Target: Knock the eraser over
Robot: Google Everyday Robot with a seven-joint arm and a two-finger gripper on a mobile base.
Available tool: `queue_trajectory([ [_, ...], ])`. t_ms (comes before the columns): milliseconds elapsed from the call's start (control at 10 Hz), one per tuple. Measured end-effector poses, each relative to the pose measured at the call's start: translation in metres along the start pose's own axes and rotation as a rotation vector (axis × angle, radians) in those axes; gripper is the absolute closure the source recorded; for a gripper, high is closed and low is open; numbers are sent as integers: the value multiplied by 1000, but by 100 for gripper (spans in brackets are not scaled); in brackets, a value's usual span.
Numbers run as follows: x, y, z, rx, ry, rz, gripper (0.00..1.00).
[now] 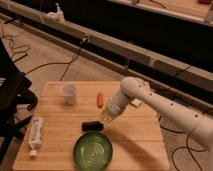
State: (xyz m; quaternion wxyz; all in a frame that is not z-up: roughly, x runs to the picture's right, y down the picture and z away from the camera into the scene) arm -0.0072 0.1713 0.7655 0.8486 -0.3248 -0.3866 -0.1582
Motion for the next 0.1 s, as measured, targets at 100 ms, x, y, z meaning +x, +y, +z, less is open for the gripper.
queue_trajectory([
  [100, 0, 0, 0, 1, 1, 0, 98],
])
